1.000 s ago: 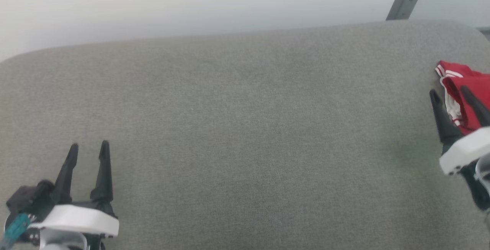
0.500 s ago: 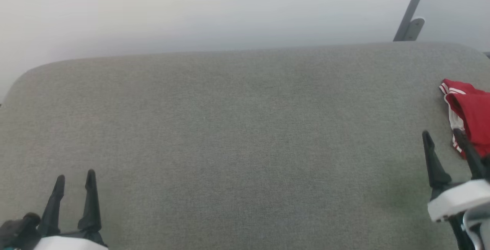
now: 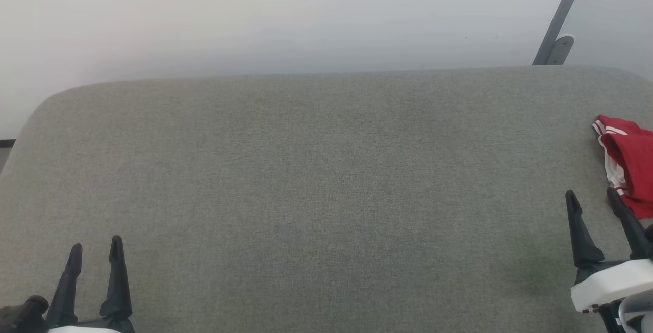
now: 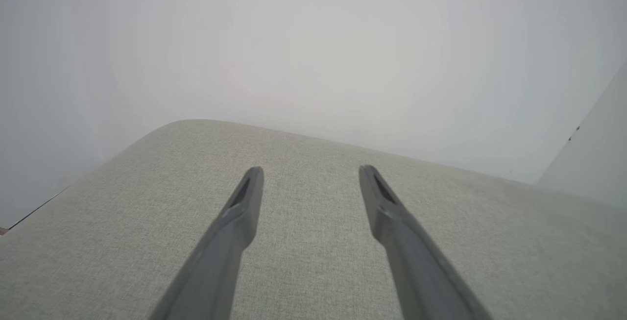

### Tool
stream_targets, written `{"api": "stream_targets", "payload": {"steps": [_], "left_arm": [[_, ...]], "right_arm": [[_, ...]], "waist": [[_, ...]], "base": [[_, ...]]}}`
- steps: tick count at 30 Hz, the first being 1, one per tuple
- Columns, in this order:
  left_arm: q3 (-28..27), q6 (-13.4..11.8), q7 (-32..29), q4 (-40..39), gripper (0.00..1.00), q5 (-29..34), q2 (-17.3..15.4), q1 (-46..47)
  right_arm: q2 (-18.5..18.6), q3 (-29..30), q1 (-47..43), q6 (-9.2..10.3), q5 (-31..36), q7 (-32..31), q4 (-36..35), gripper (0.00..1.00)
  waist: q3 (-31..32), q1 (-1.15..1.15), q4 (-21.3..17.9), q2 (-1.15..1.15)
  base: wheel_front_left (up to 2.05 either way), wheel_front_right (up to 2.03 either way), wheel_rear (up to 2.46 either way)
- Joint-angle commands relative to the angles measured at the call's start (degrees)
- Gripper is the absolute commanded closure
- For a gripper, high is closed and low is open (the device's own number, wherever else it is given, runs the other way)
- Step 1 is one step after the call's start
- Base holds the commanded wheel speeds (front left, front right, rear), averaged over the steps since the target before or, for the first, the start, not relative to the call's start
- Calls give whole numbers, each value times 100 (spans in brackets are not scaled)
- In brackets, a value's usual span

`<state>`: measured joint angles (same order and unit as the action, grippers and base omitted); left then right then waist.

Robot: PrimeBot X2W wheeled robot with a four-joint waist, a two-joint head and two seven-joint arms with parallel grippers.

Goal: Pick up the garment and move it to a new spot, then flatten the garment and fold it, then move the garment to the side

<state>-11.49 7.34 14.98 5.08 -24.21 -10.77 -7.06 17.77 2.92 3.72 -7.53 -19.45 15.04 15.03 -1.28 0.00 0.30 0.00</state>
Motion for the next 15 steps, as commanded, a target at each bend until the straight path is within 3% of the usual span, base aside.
{"api": "stream_targets", "payload": {"steps": [1, 12, 13, 15], "left_arm": [[-19, 12, 24, -27, 0, -40, 0, -65], [-93, 13, 24, -138, 0, 32, 61, -95], [-82, 0, 1, -126, 100, 10, 53, -28], [-61, -1, -6, -23, 100, -1, 99, -34]], "right_arm": [[-13, 10, -64, 9, 13, 11, -42, 0], [-58, -1, -71, 9, -23, 11, -112, 0], [-35, -9, -18, 0, 1, 0, -86, 100], [-90, -36, -52, 0, -1, -4, 16, 100]], "waist": [[4, 0, -2, 0], [7, 0, -27, 0], [7, 0, -27, 0], [8, 0, -26, 0]], "base": [[0, 0, 0], [0, 0, 0], [0, 0, 0], [0, 0, 0]]}}
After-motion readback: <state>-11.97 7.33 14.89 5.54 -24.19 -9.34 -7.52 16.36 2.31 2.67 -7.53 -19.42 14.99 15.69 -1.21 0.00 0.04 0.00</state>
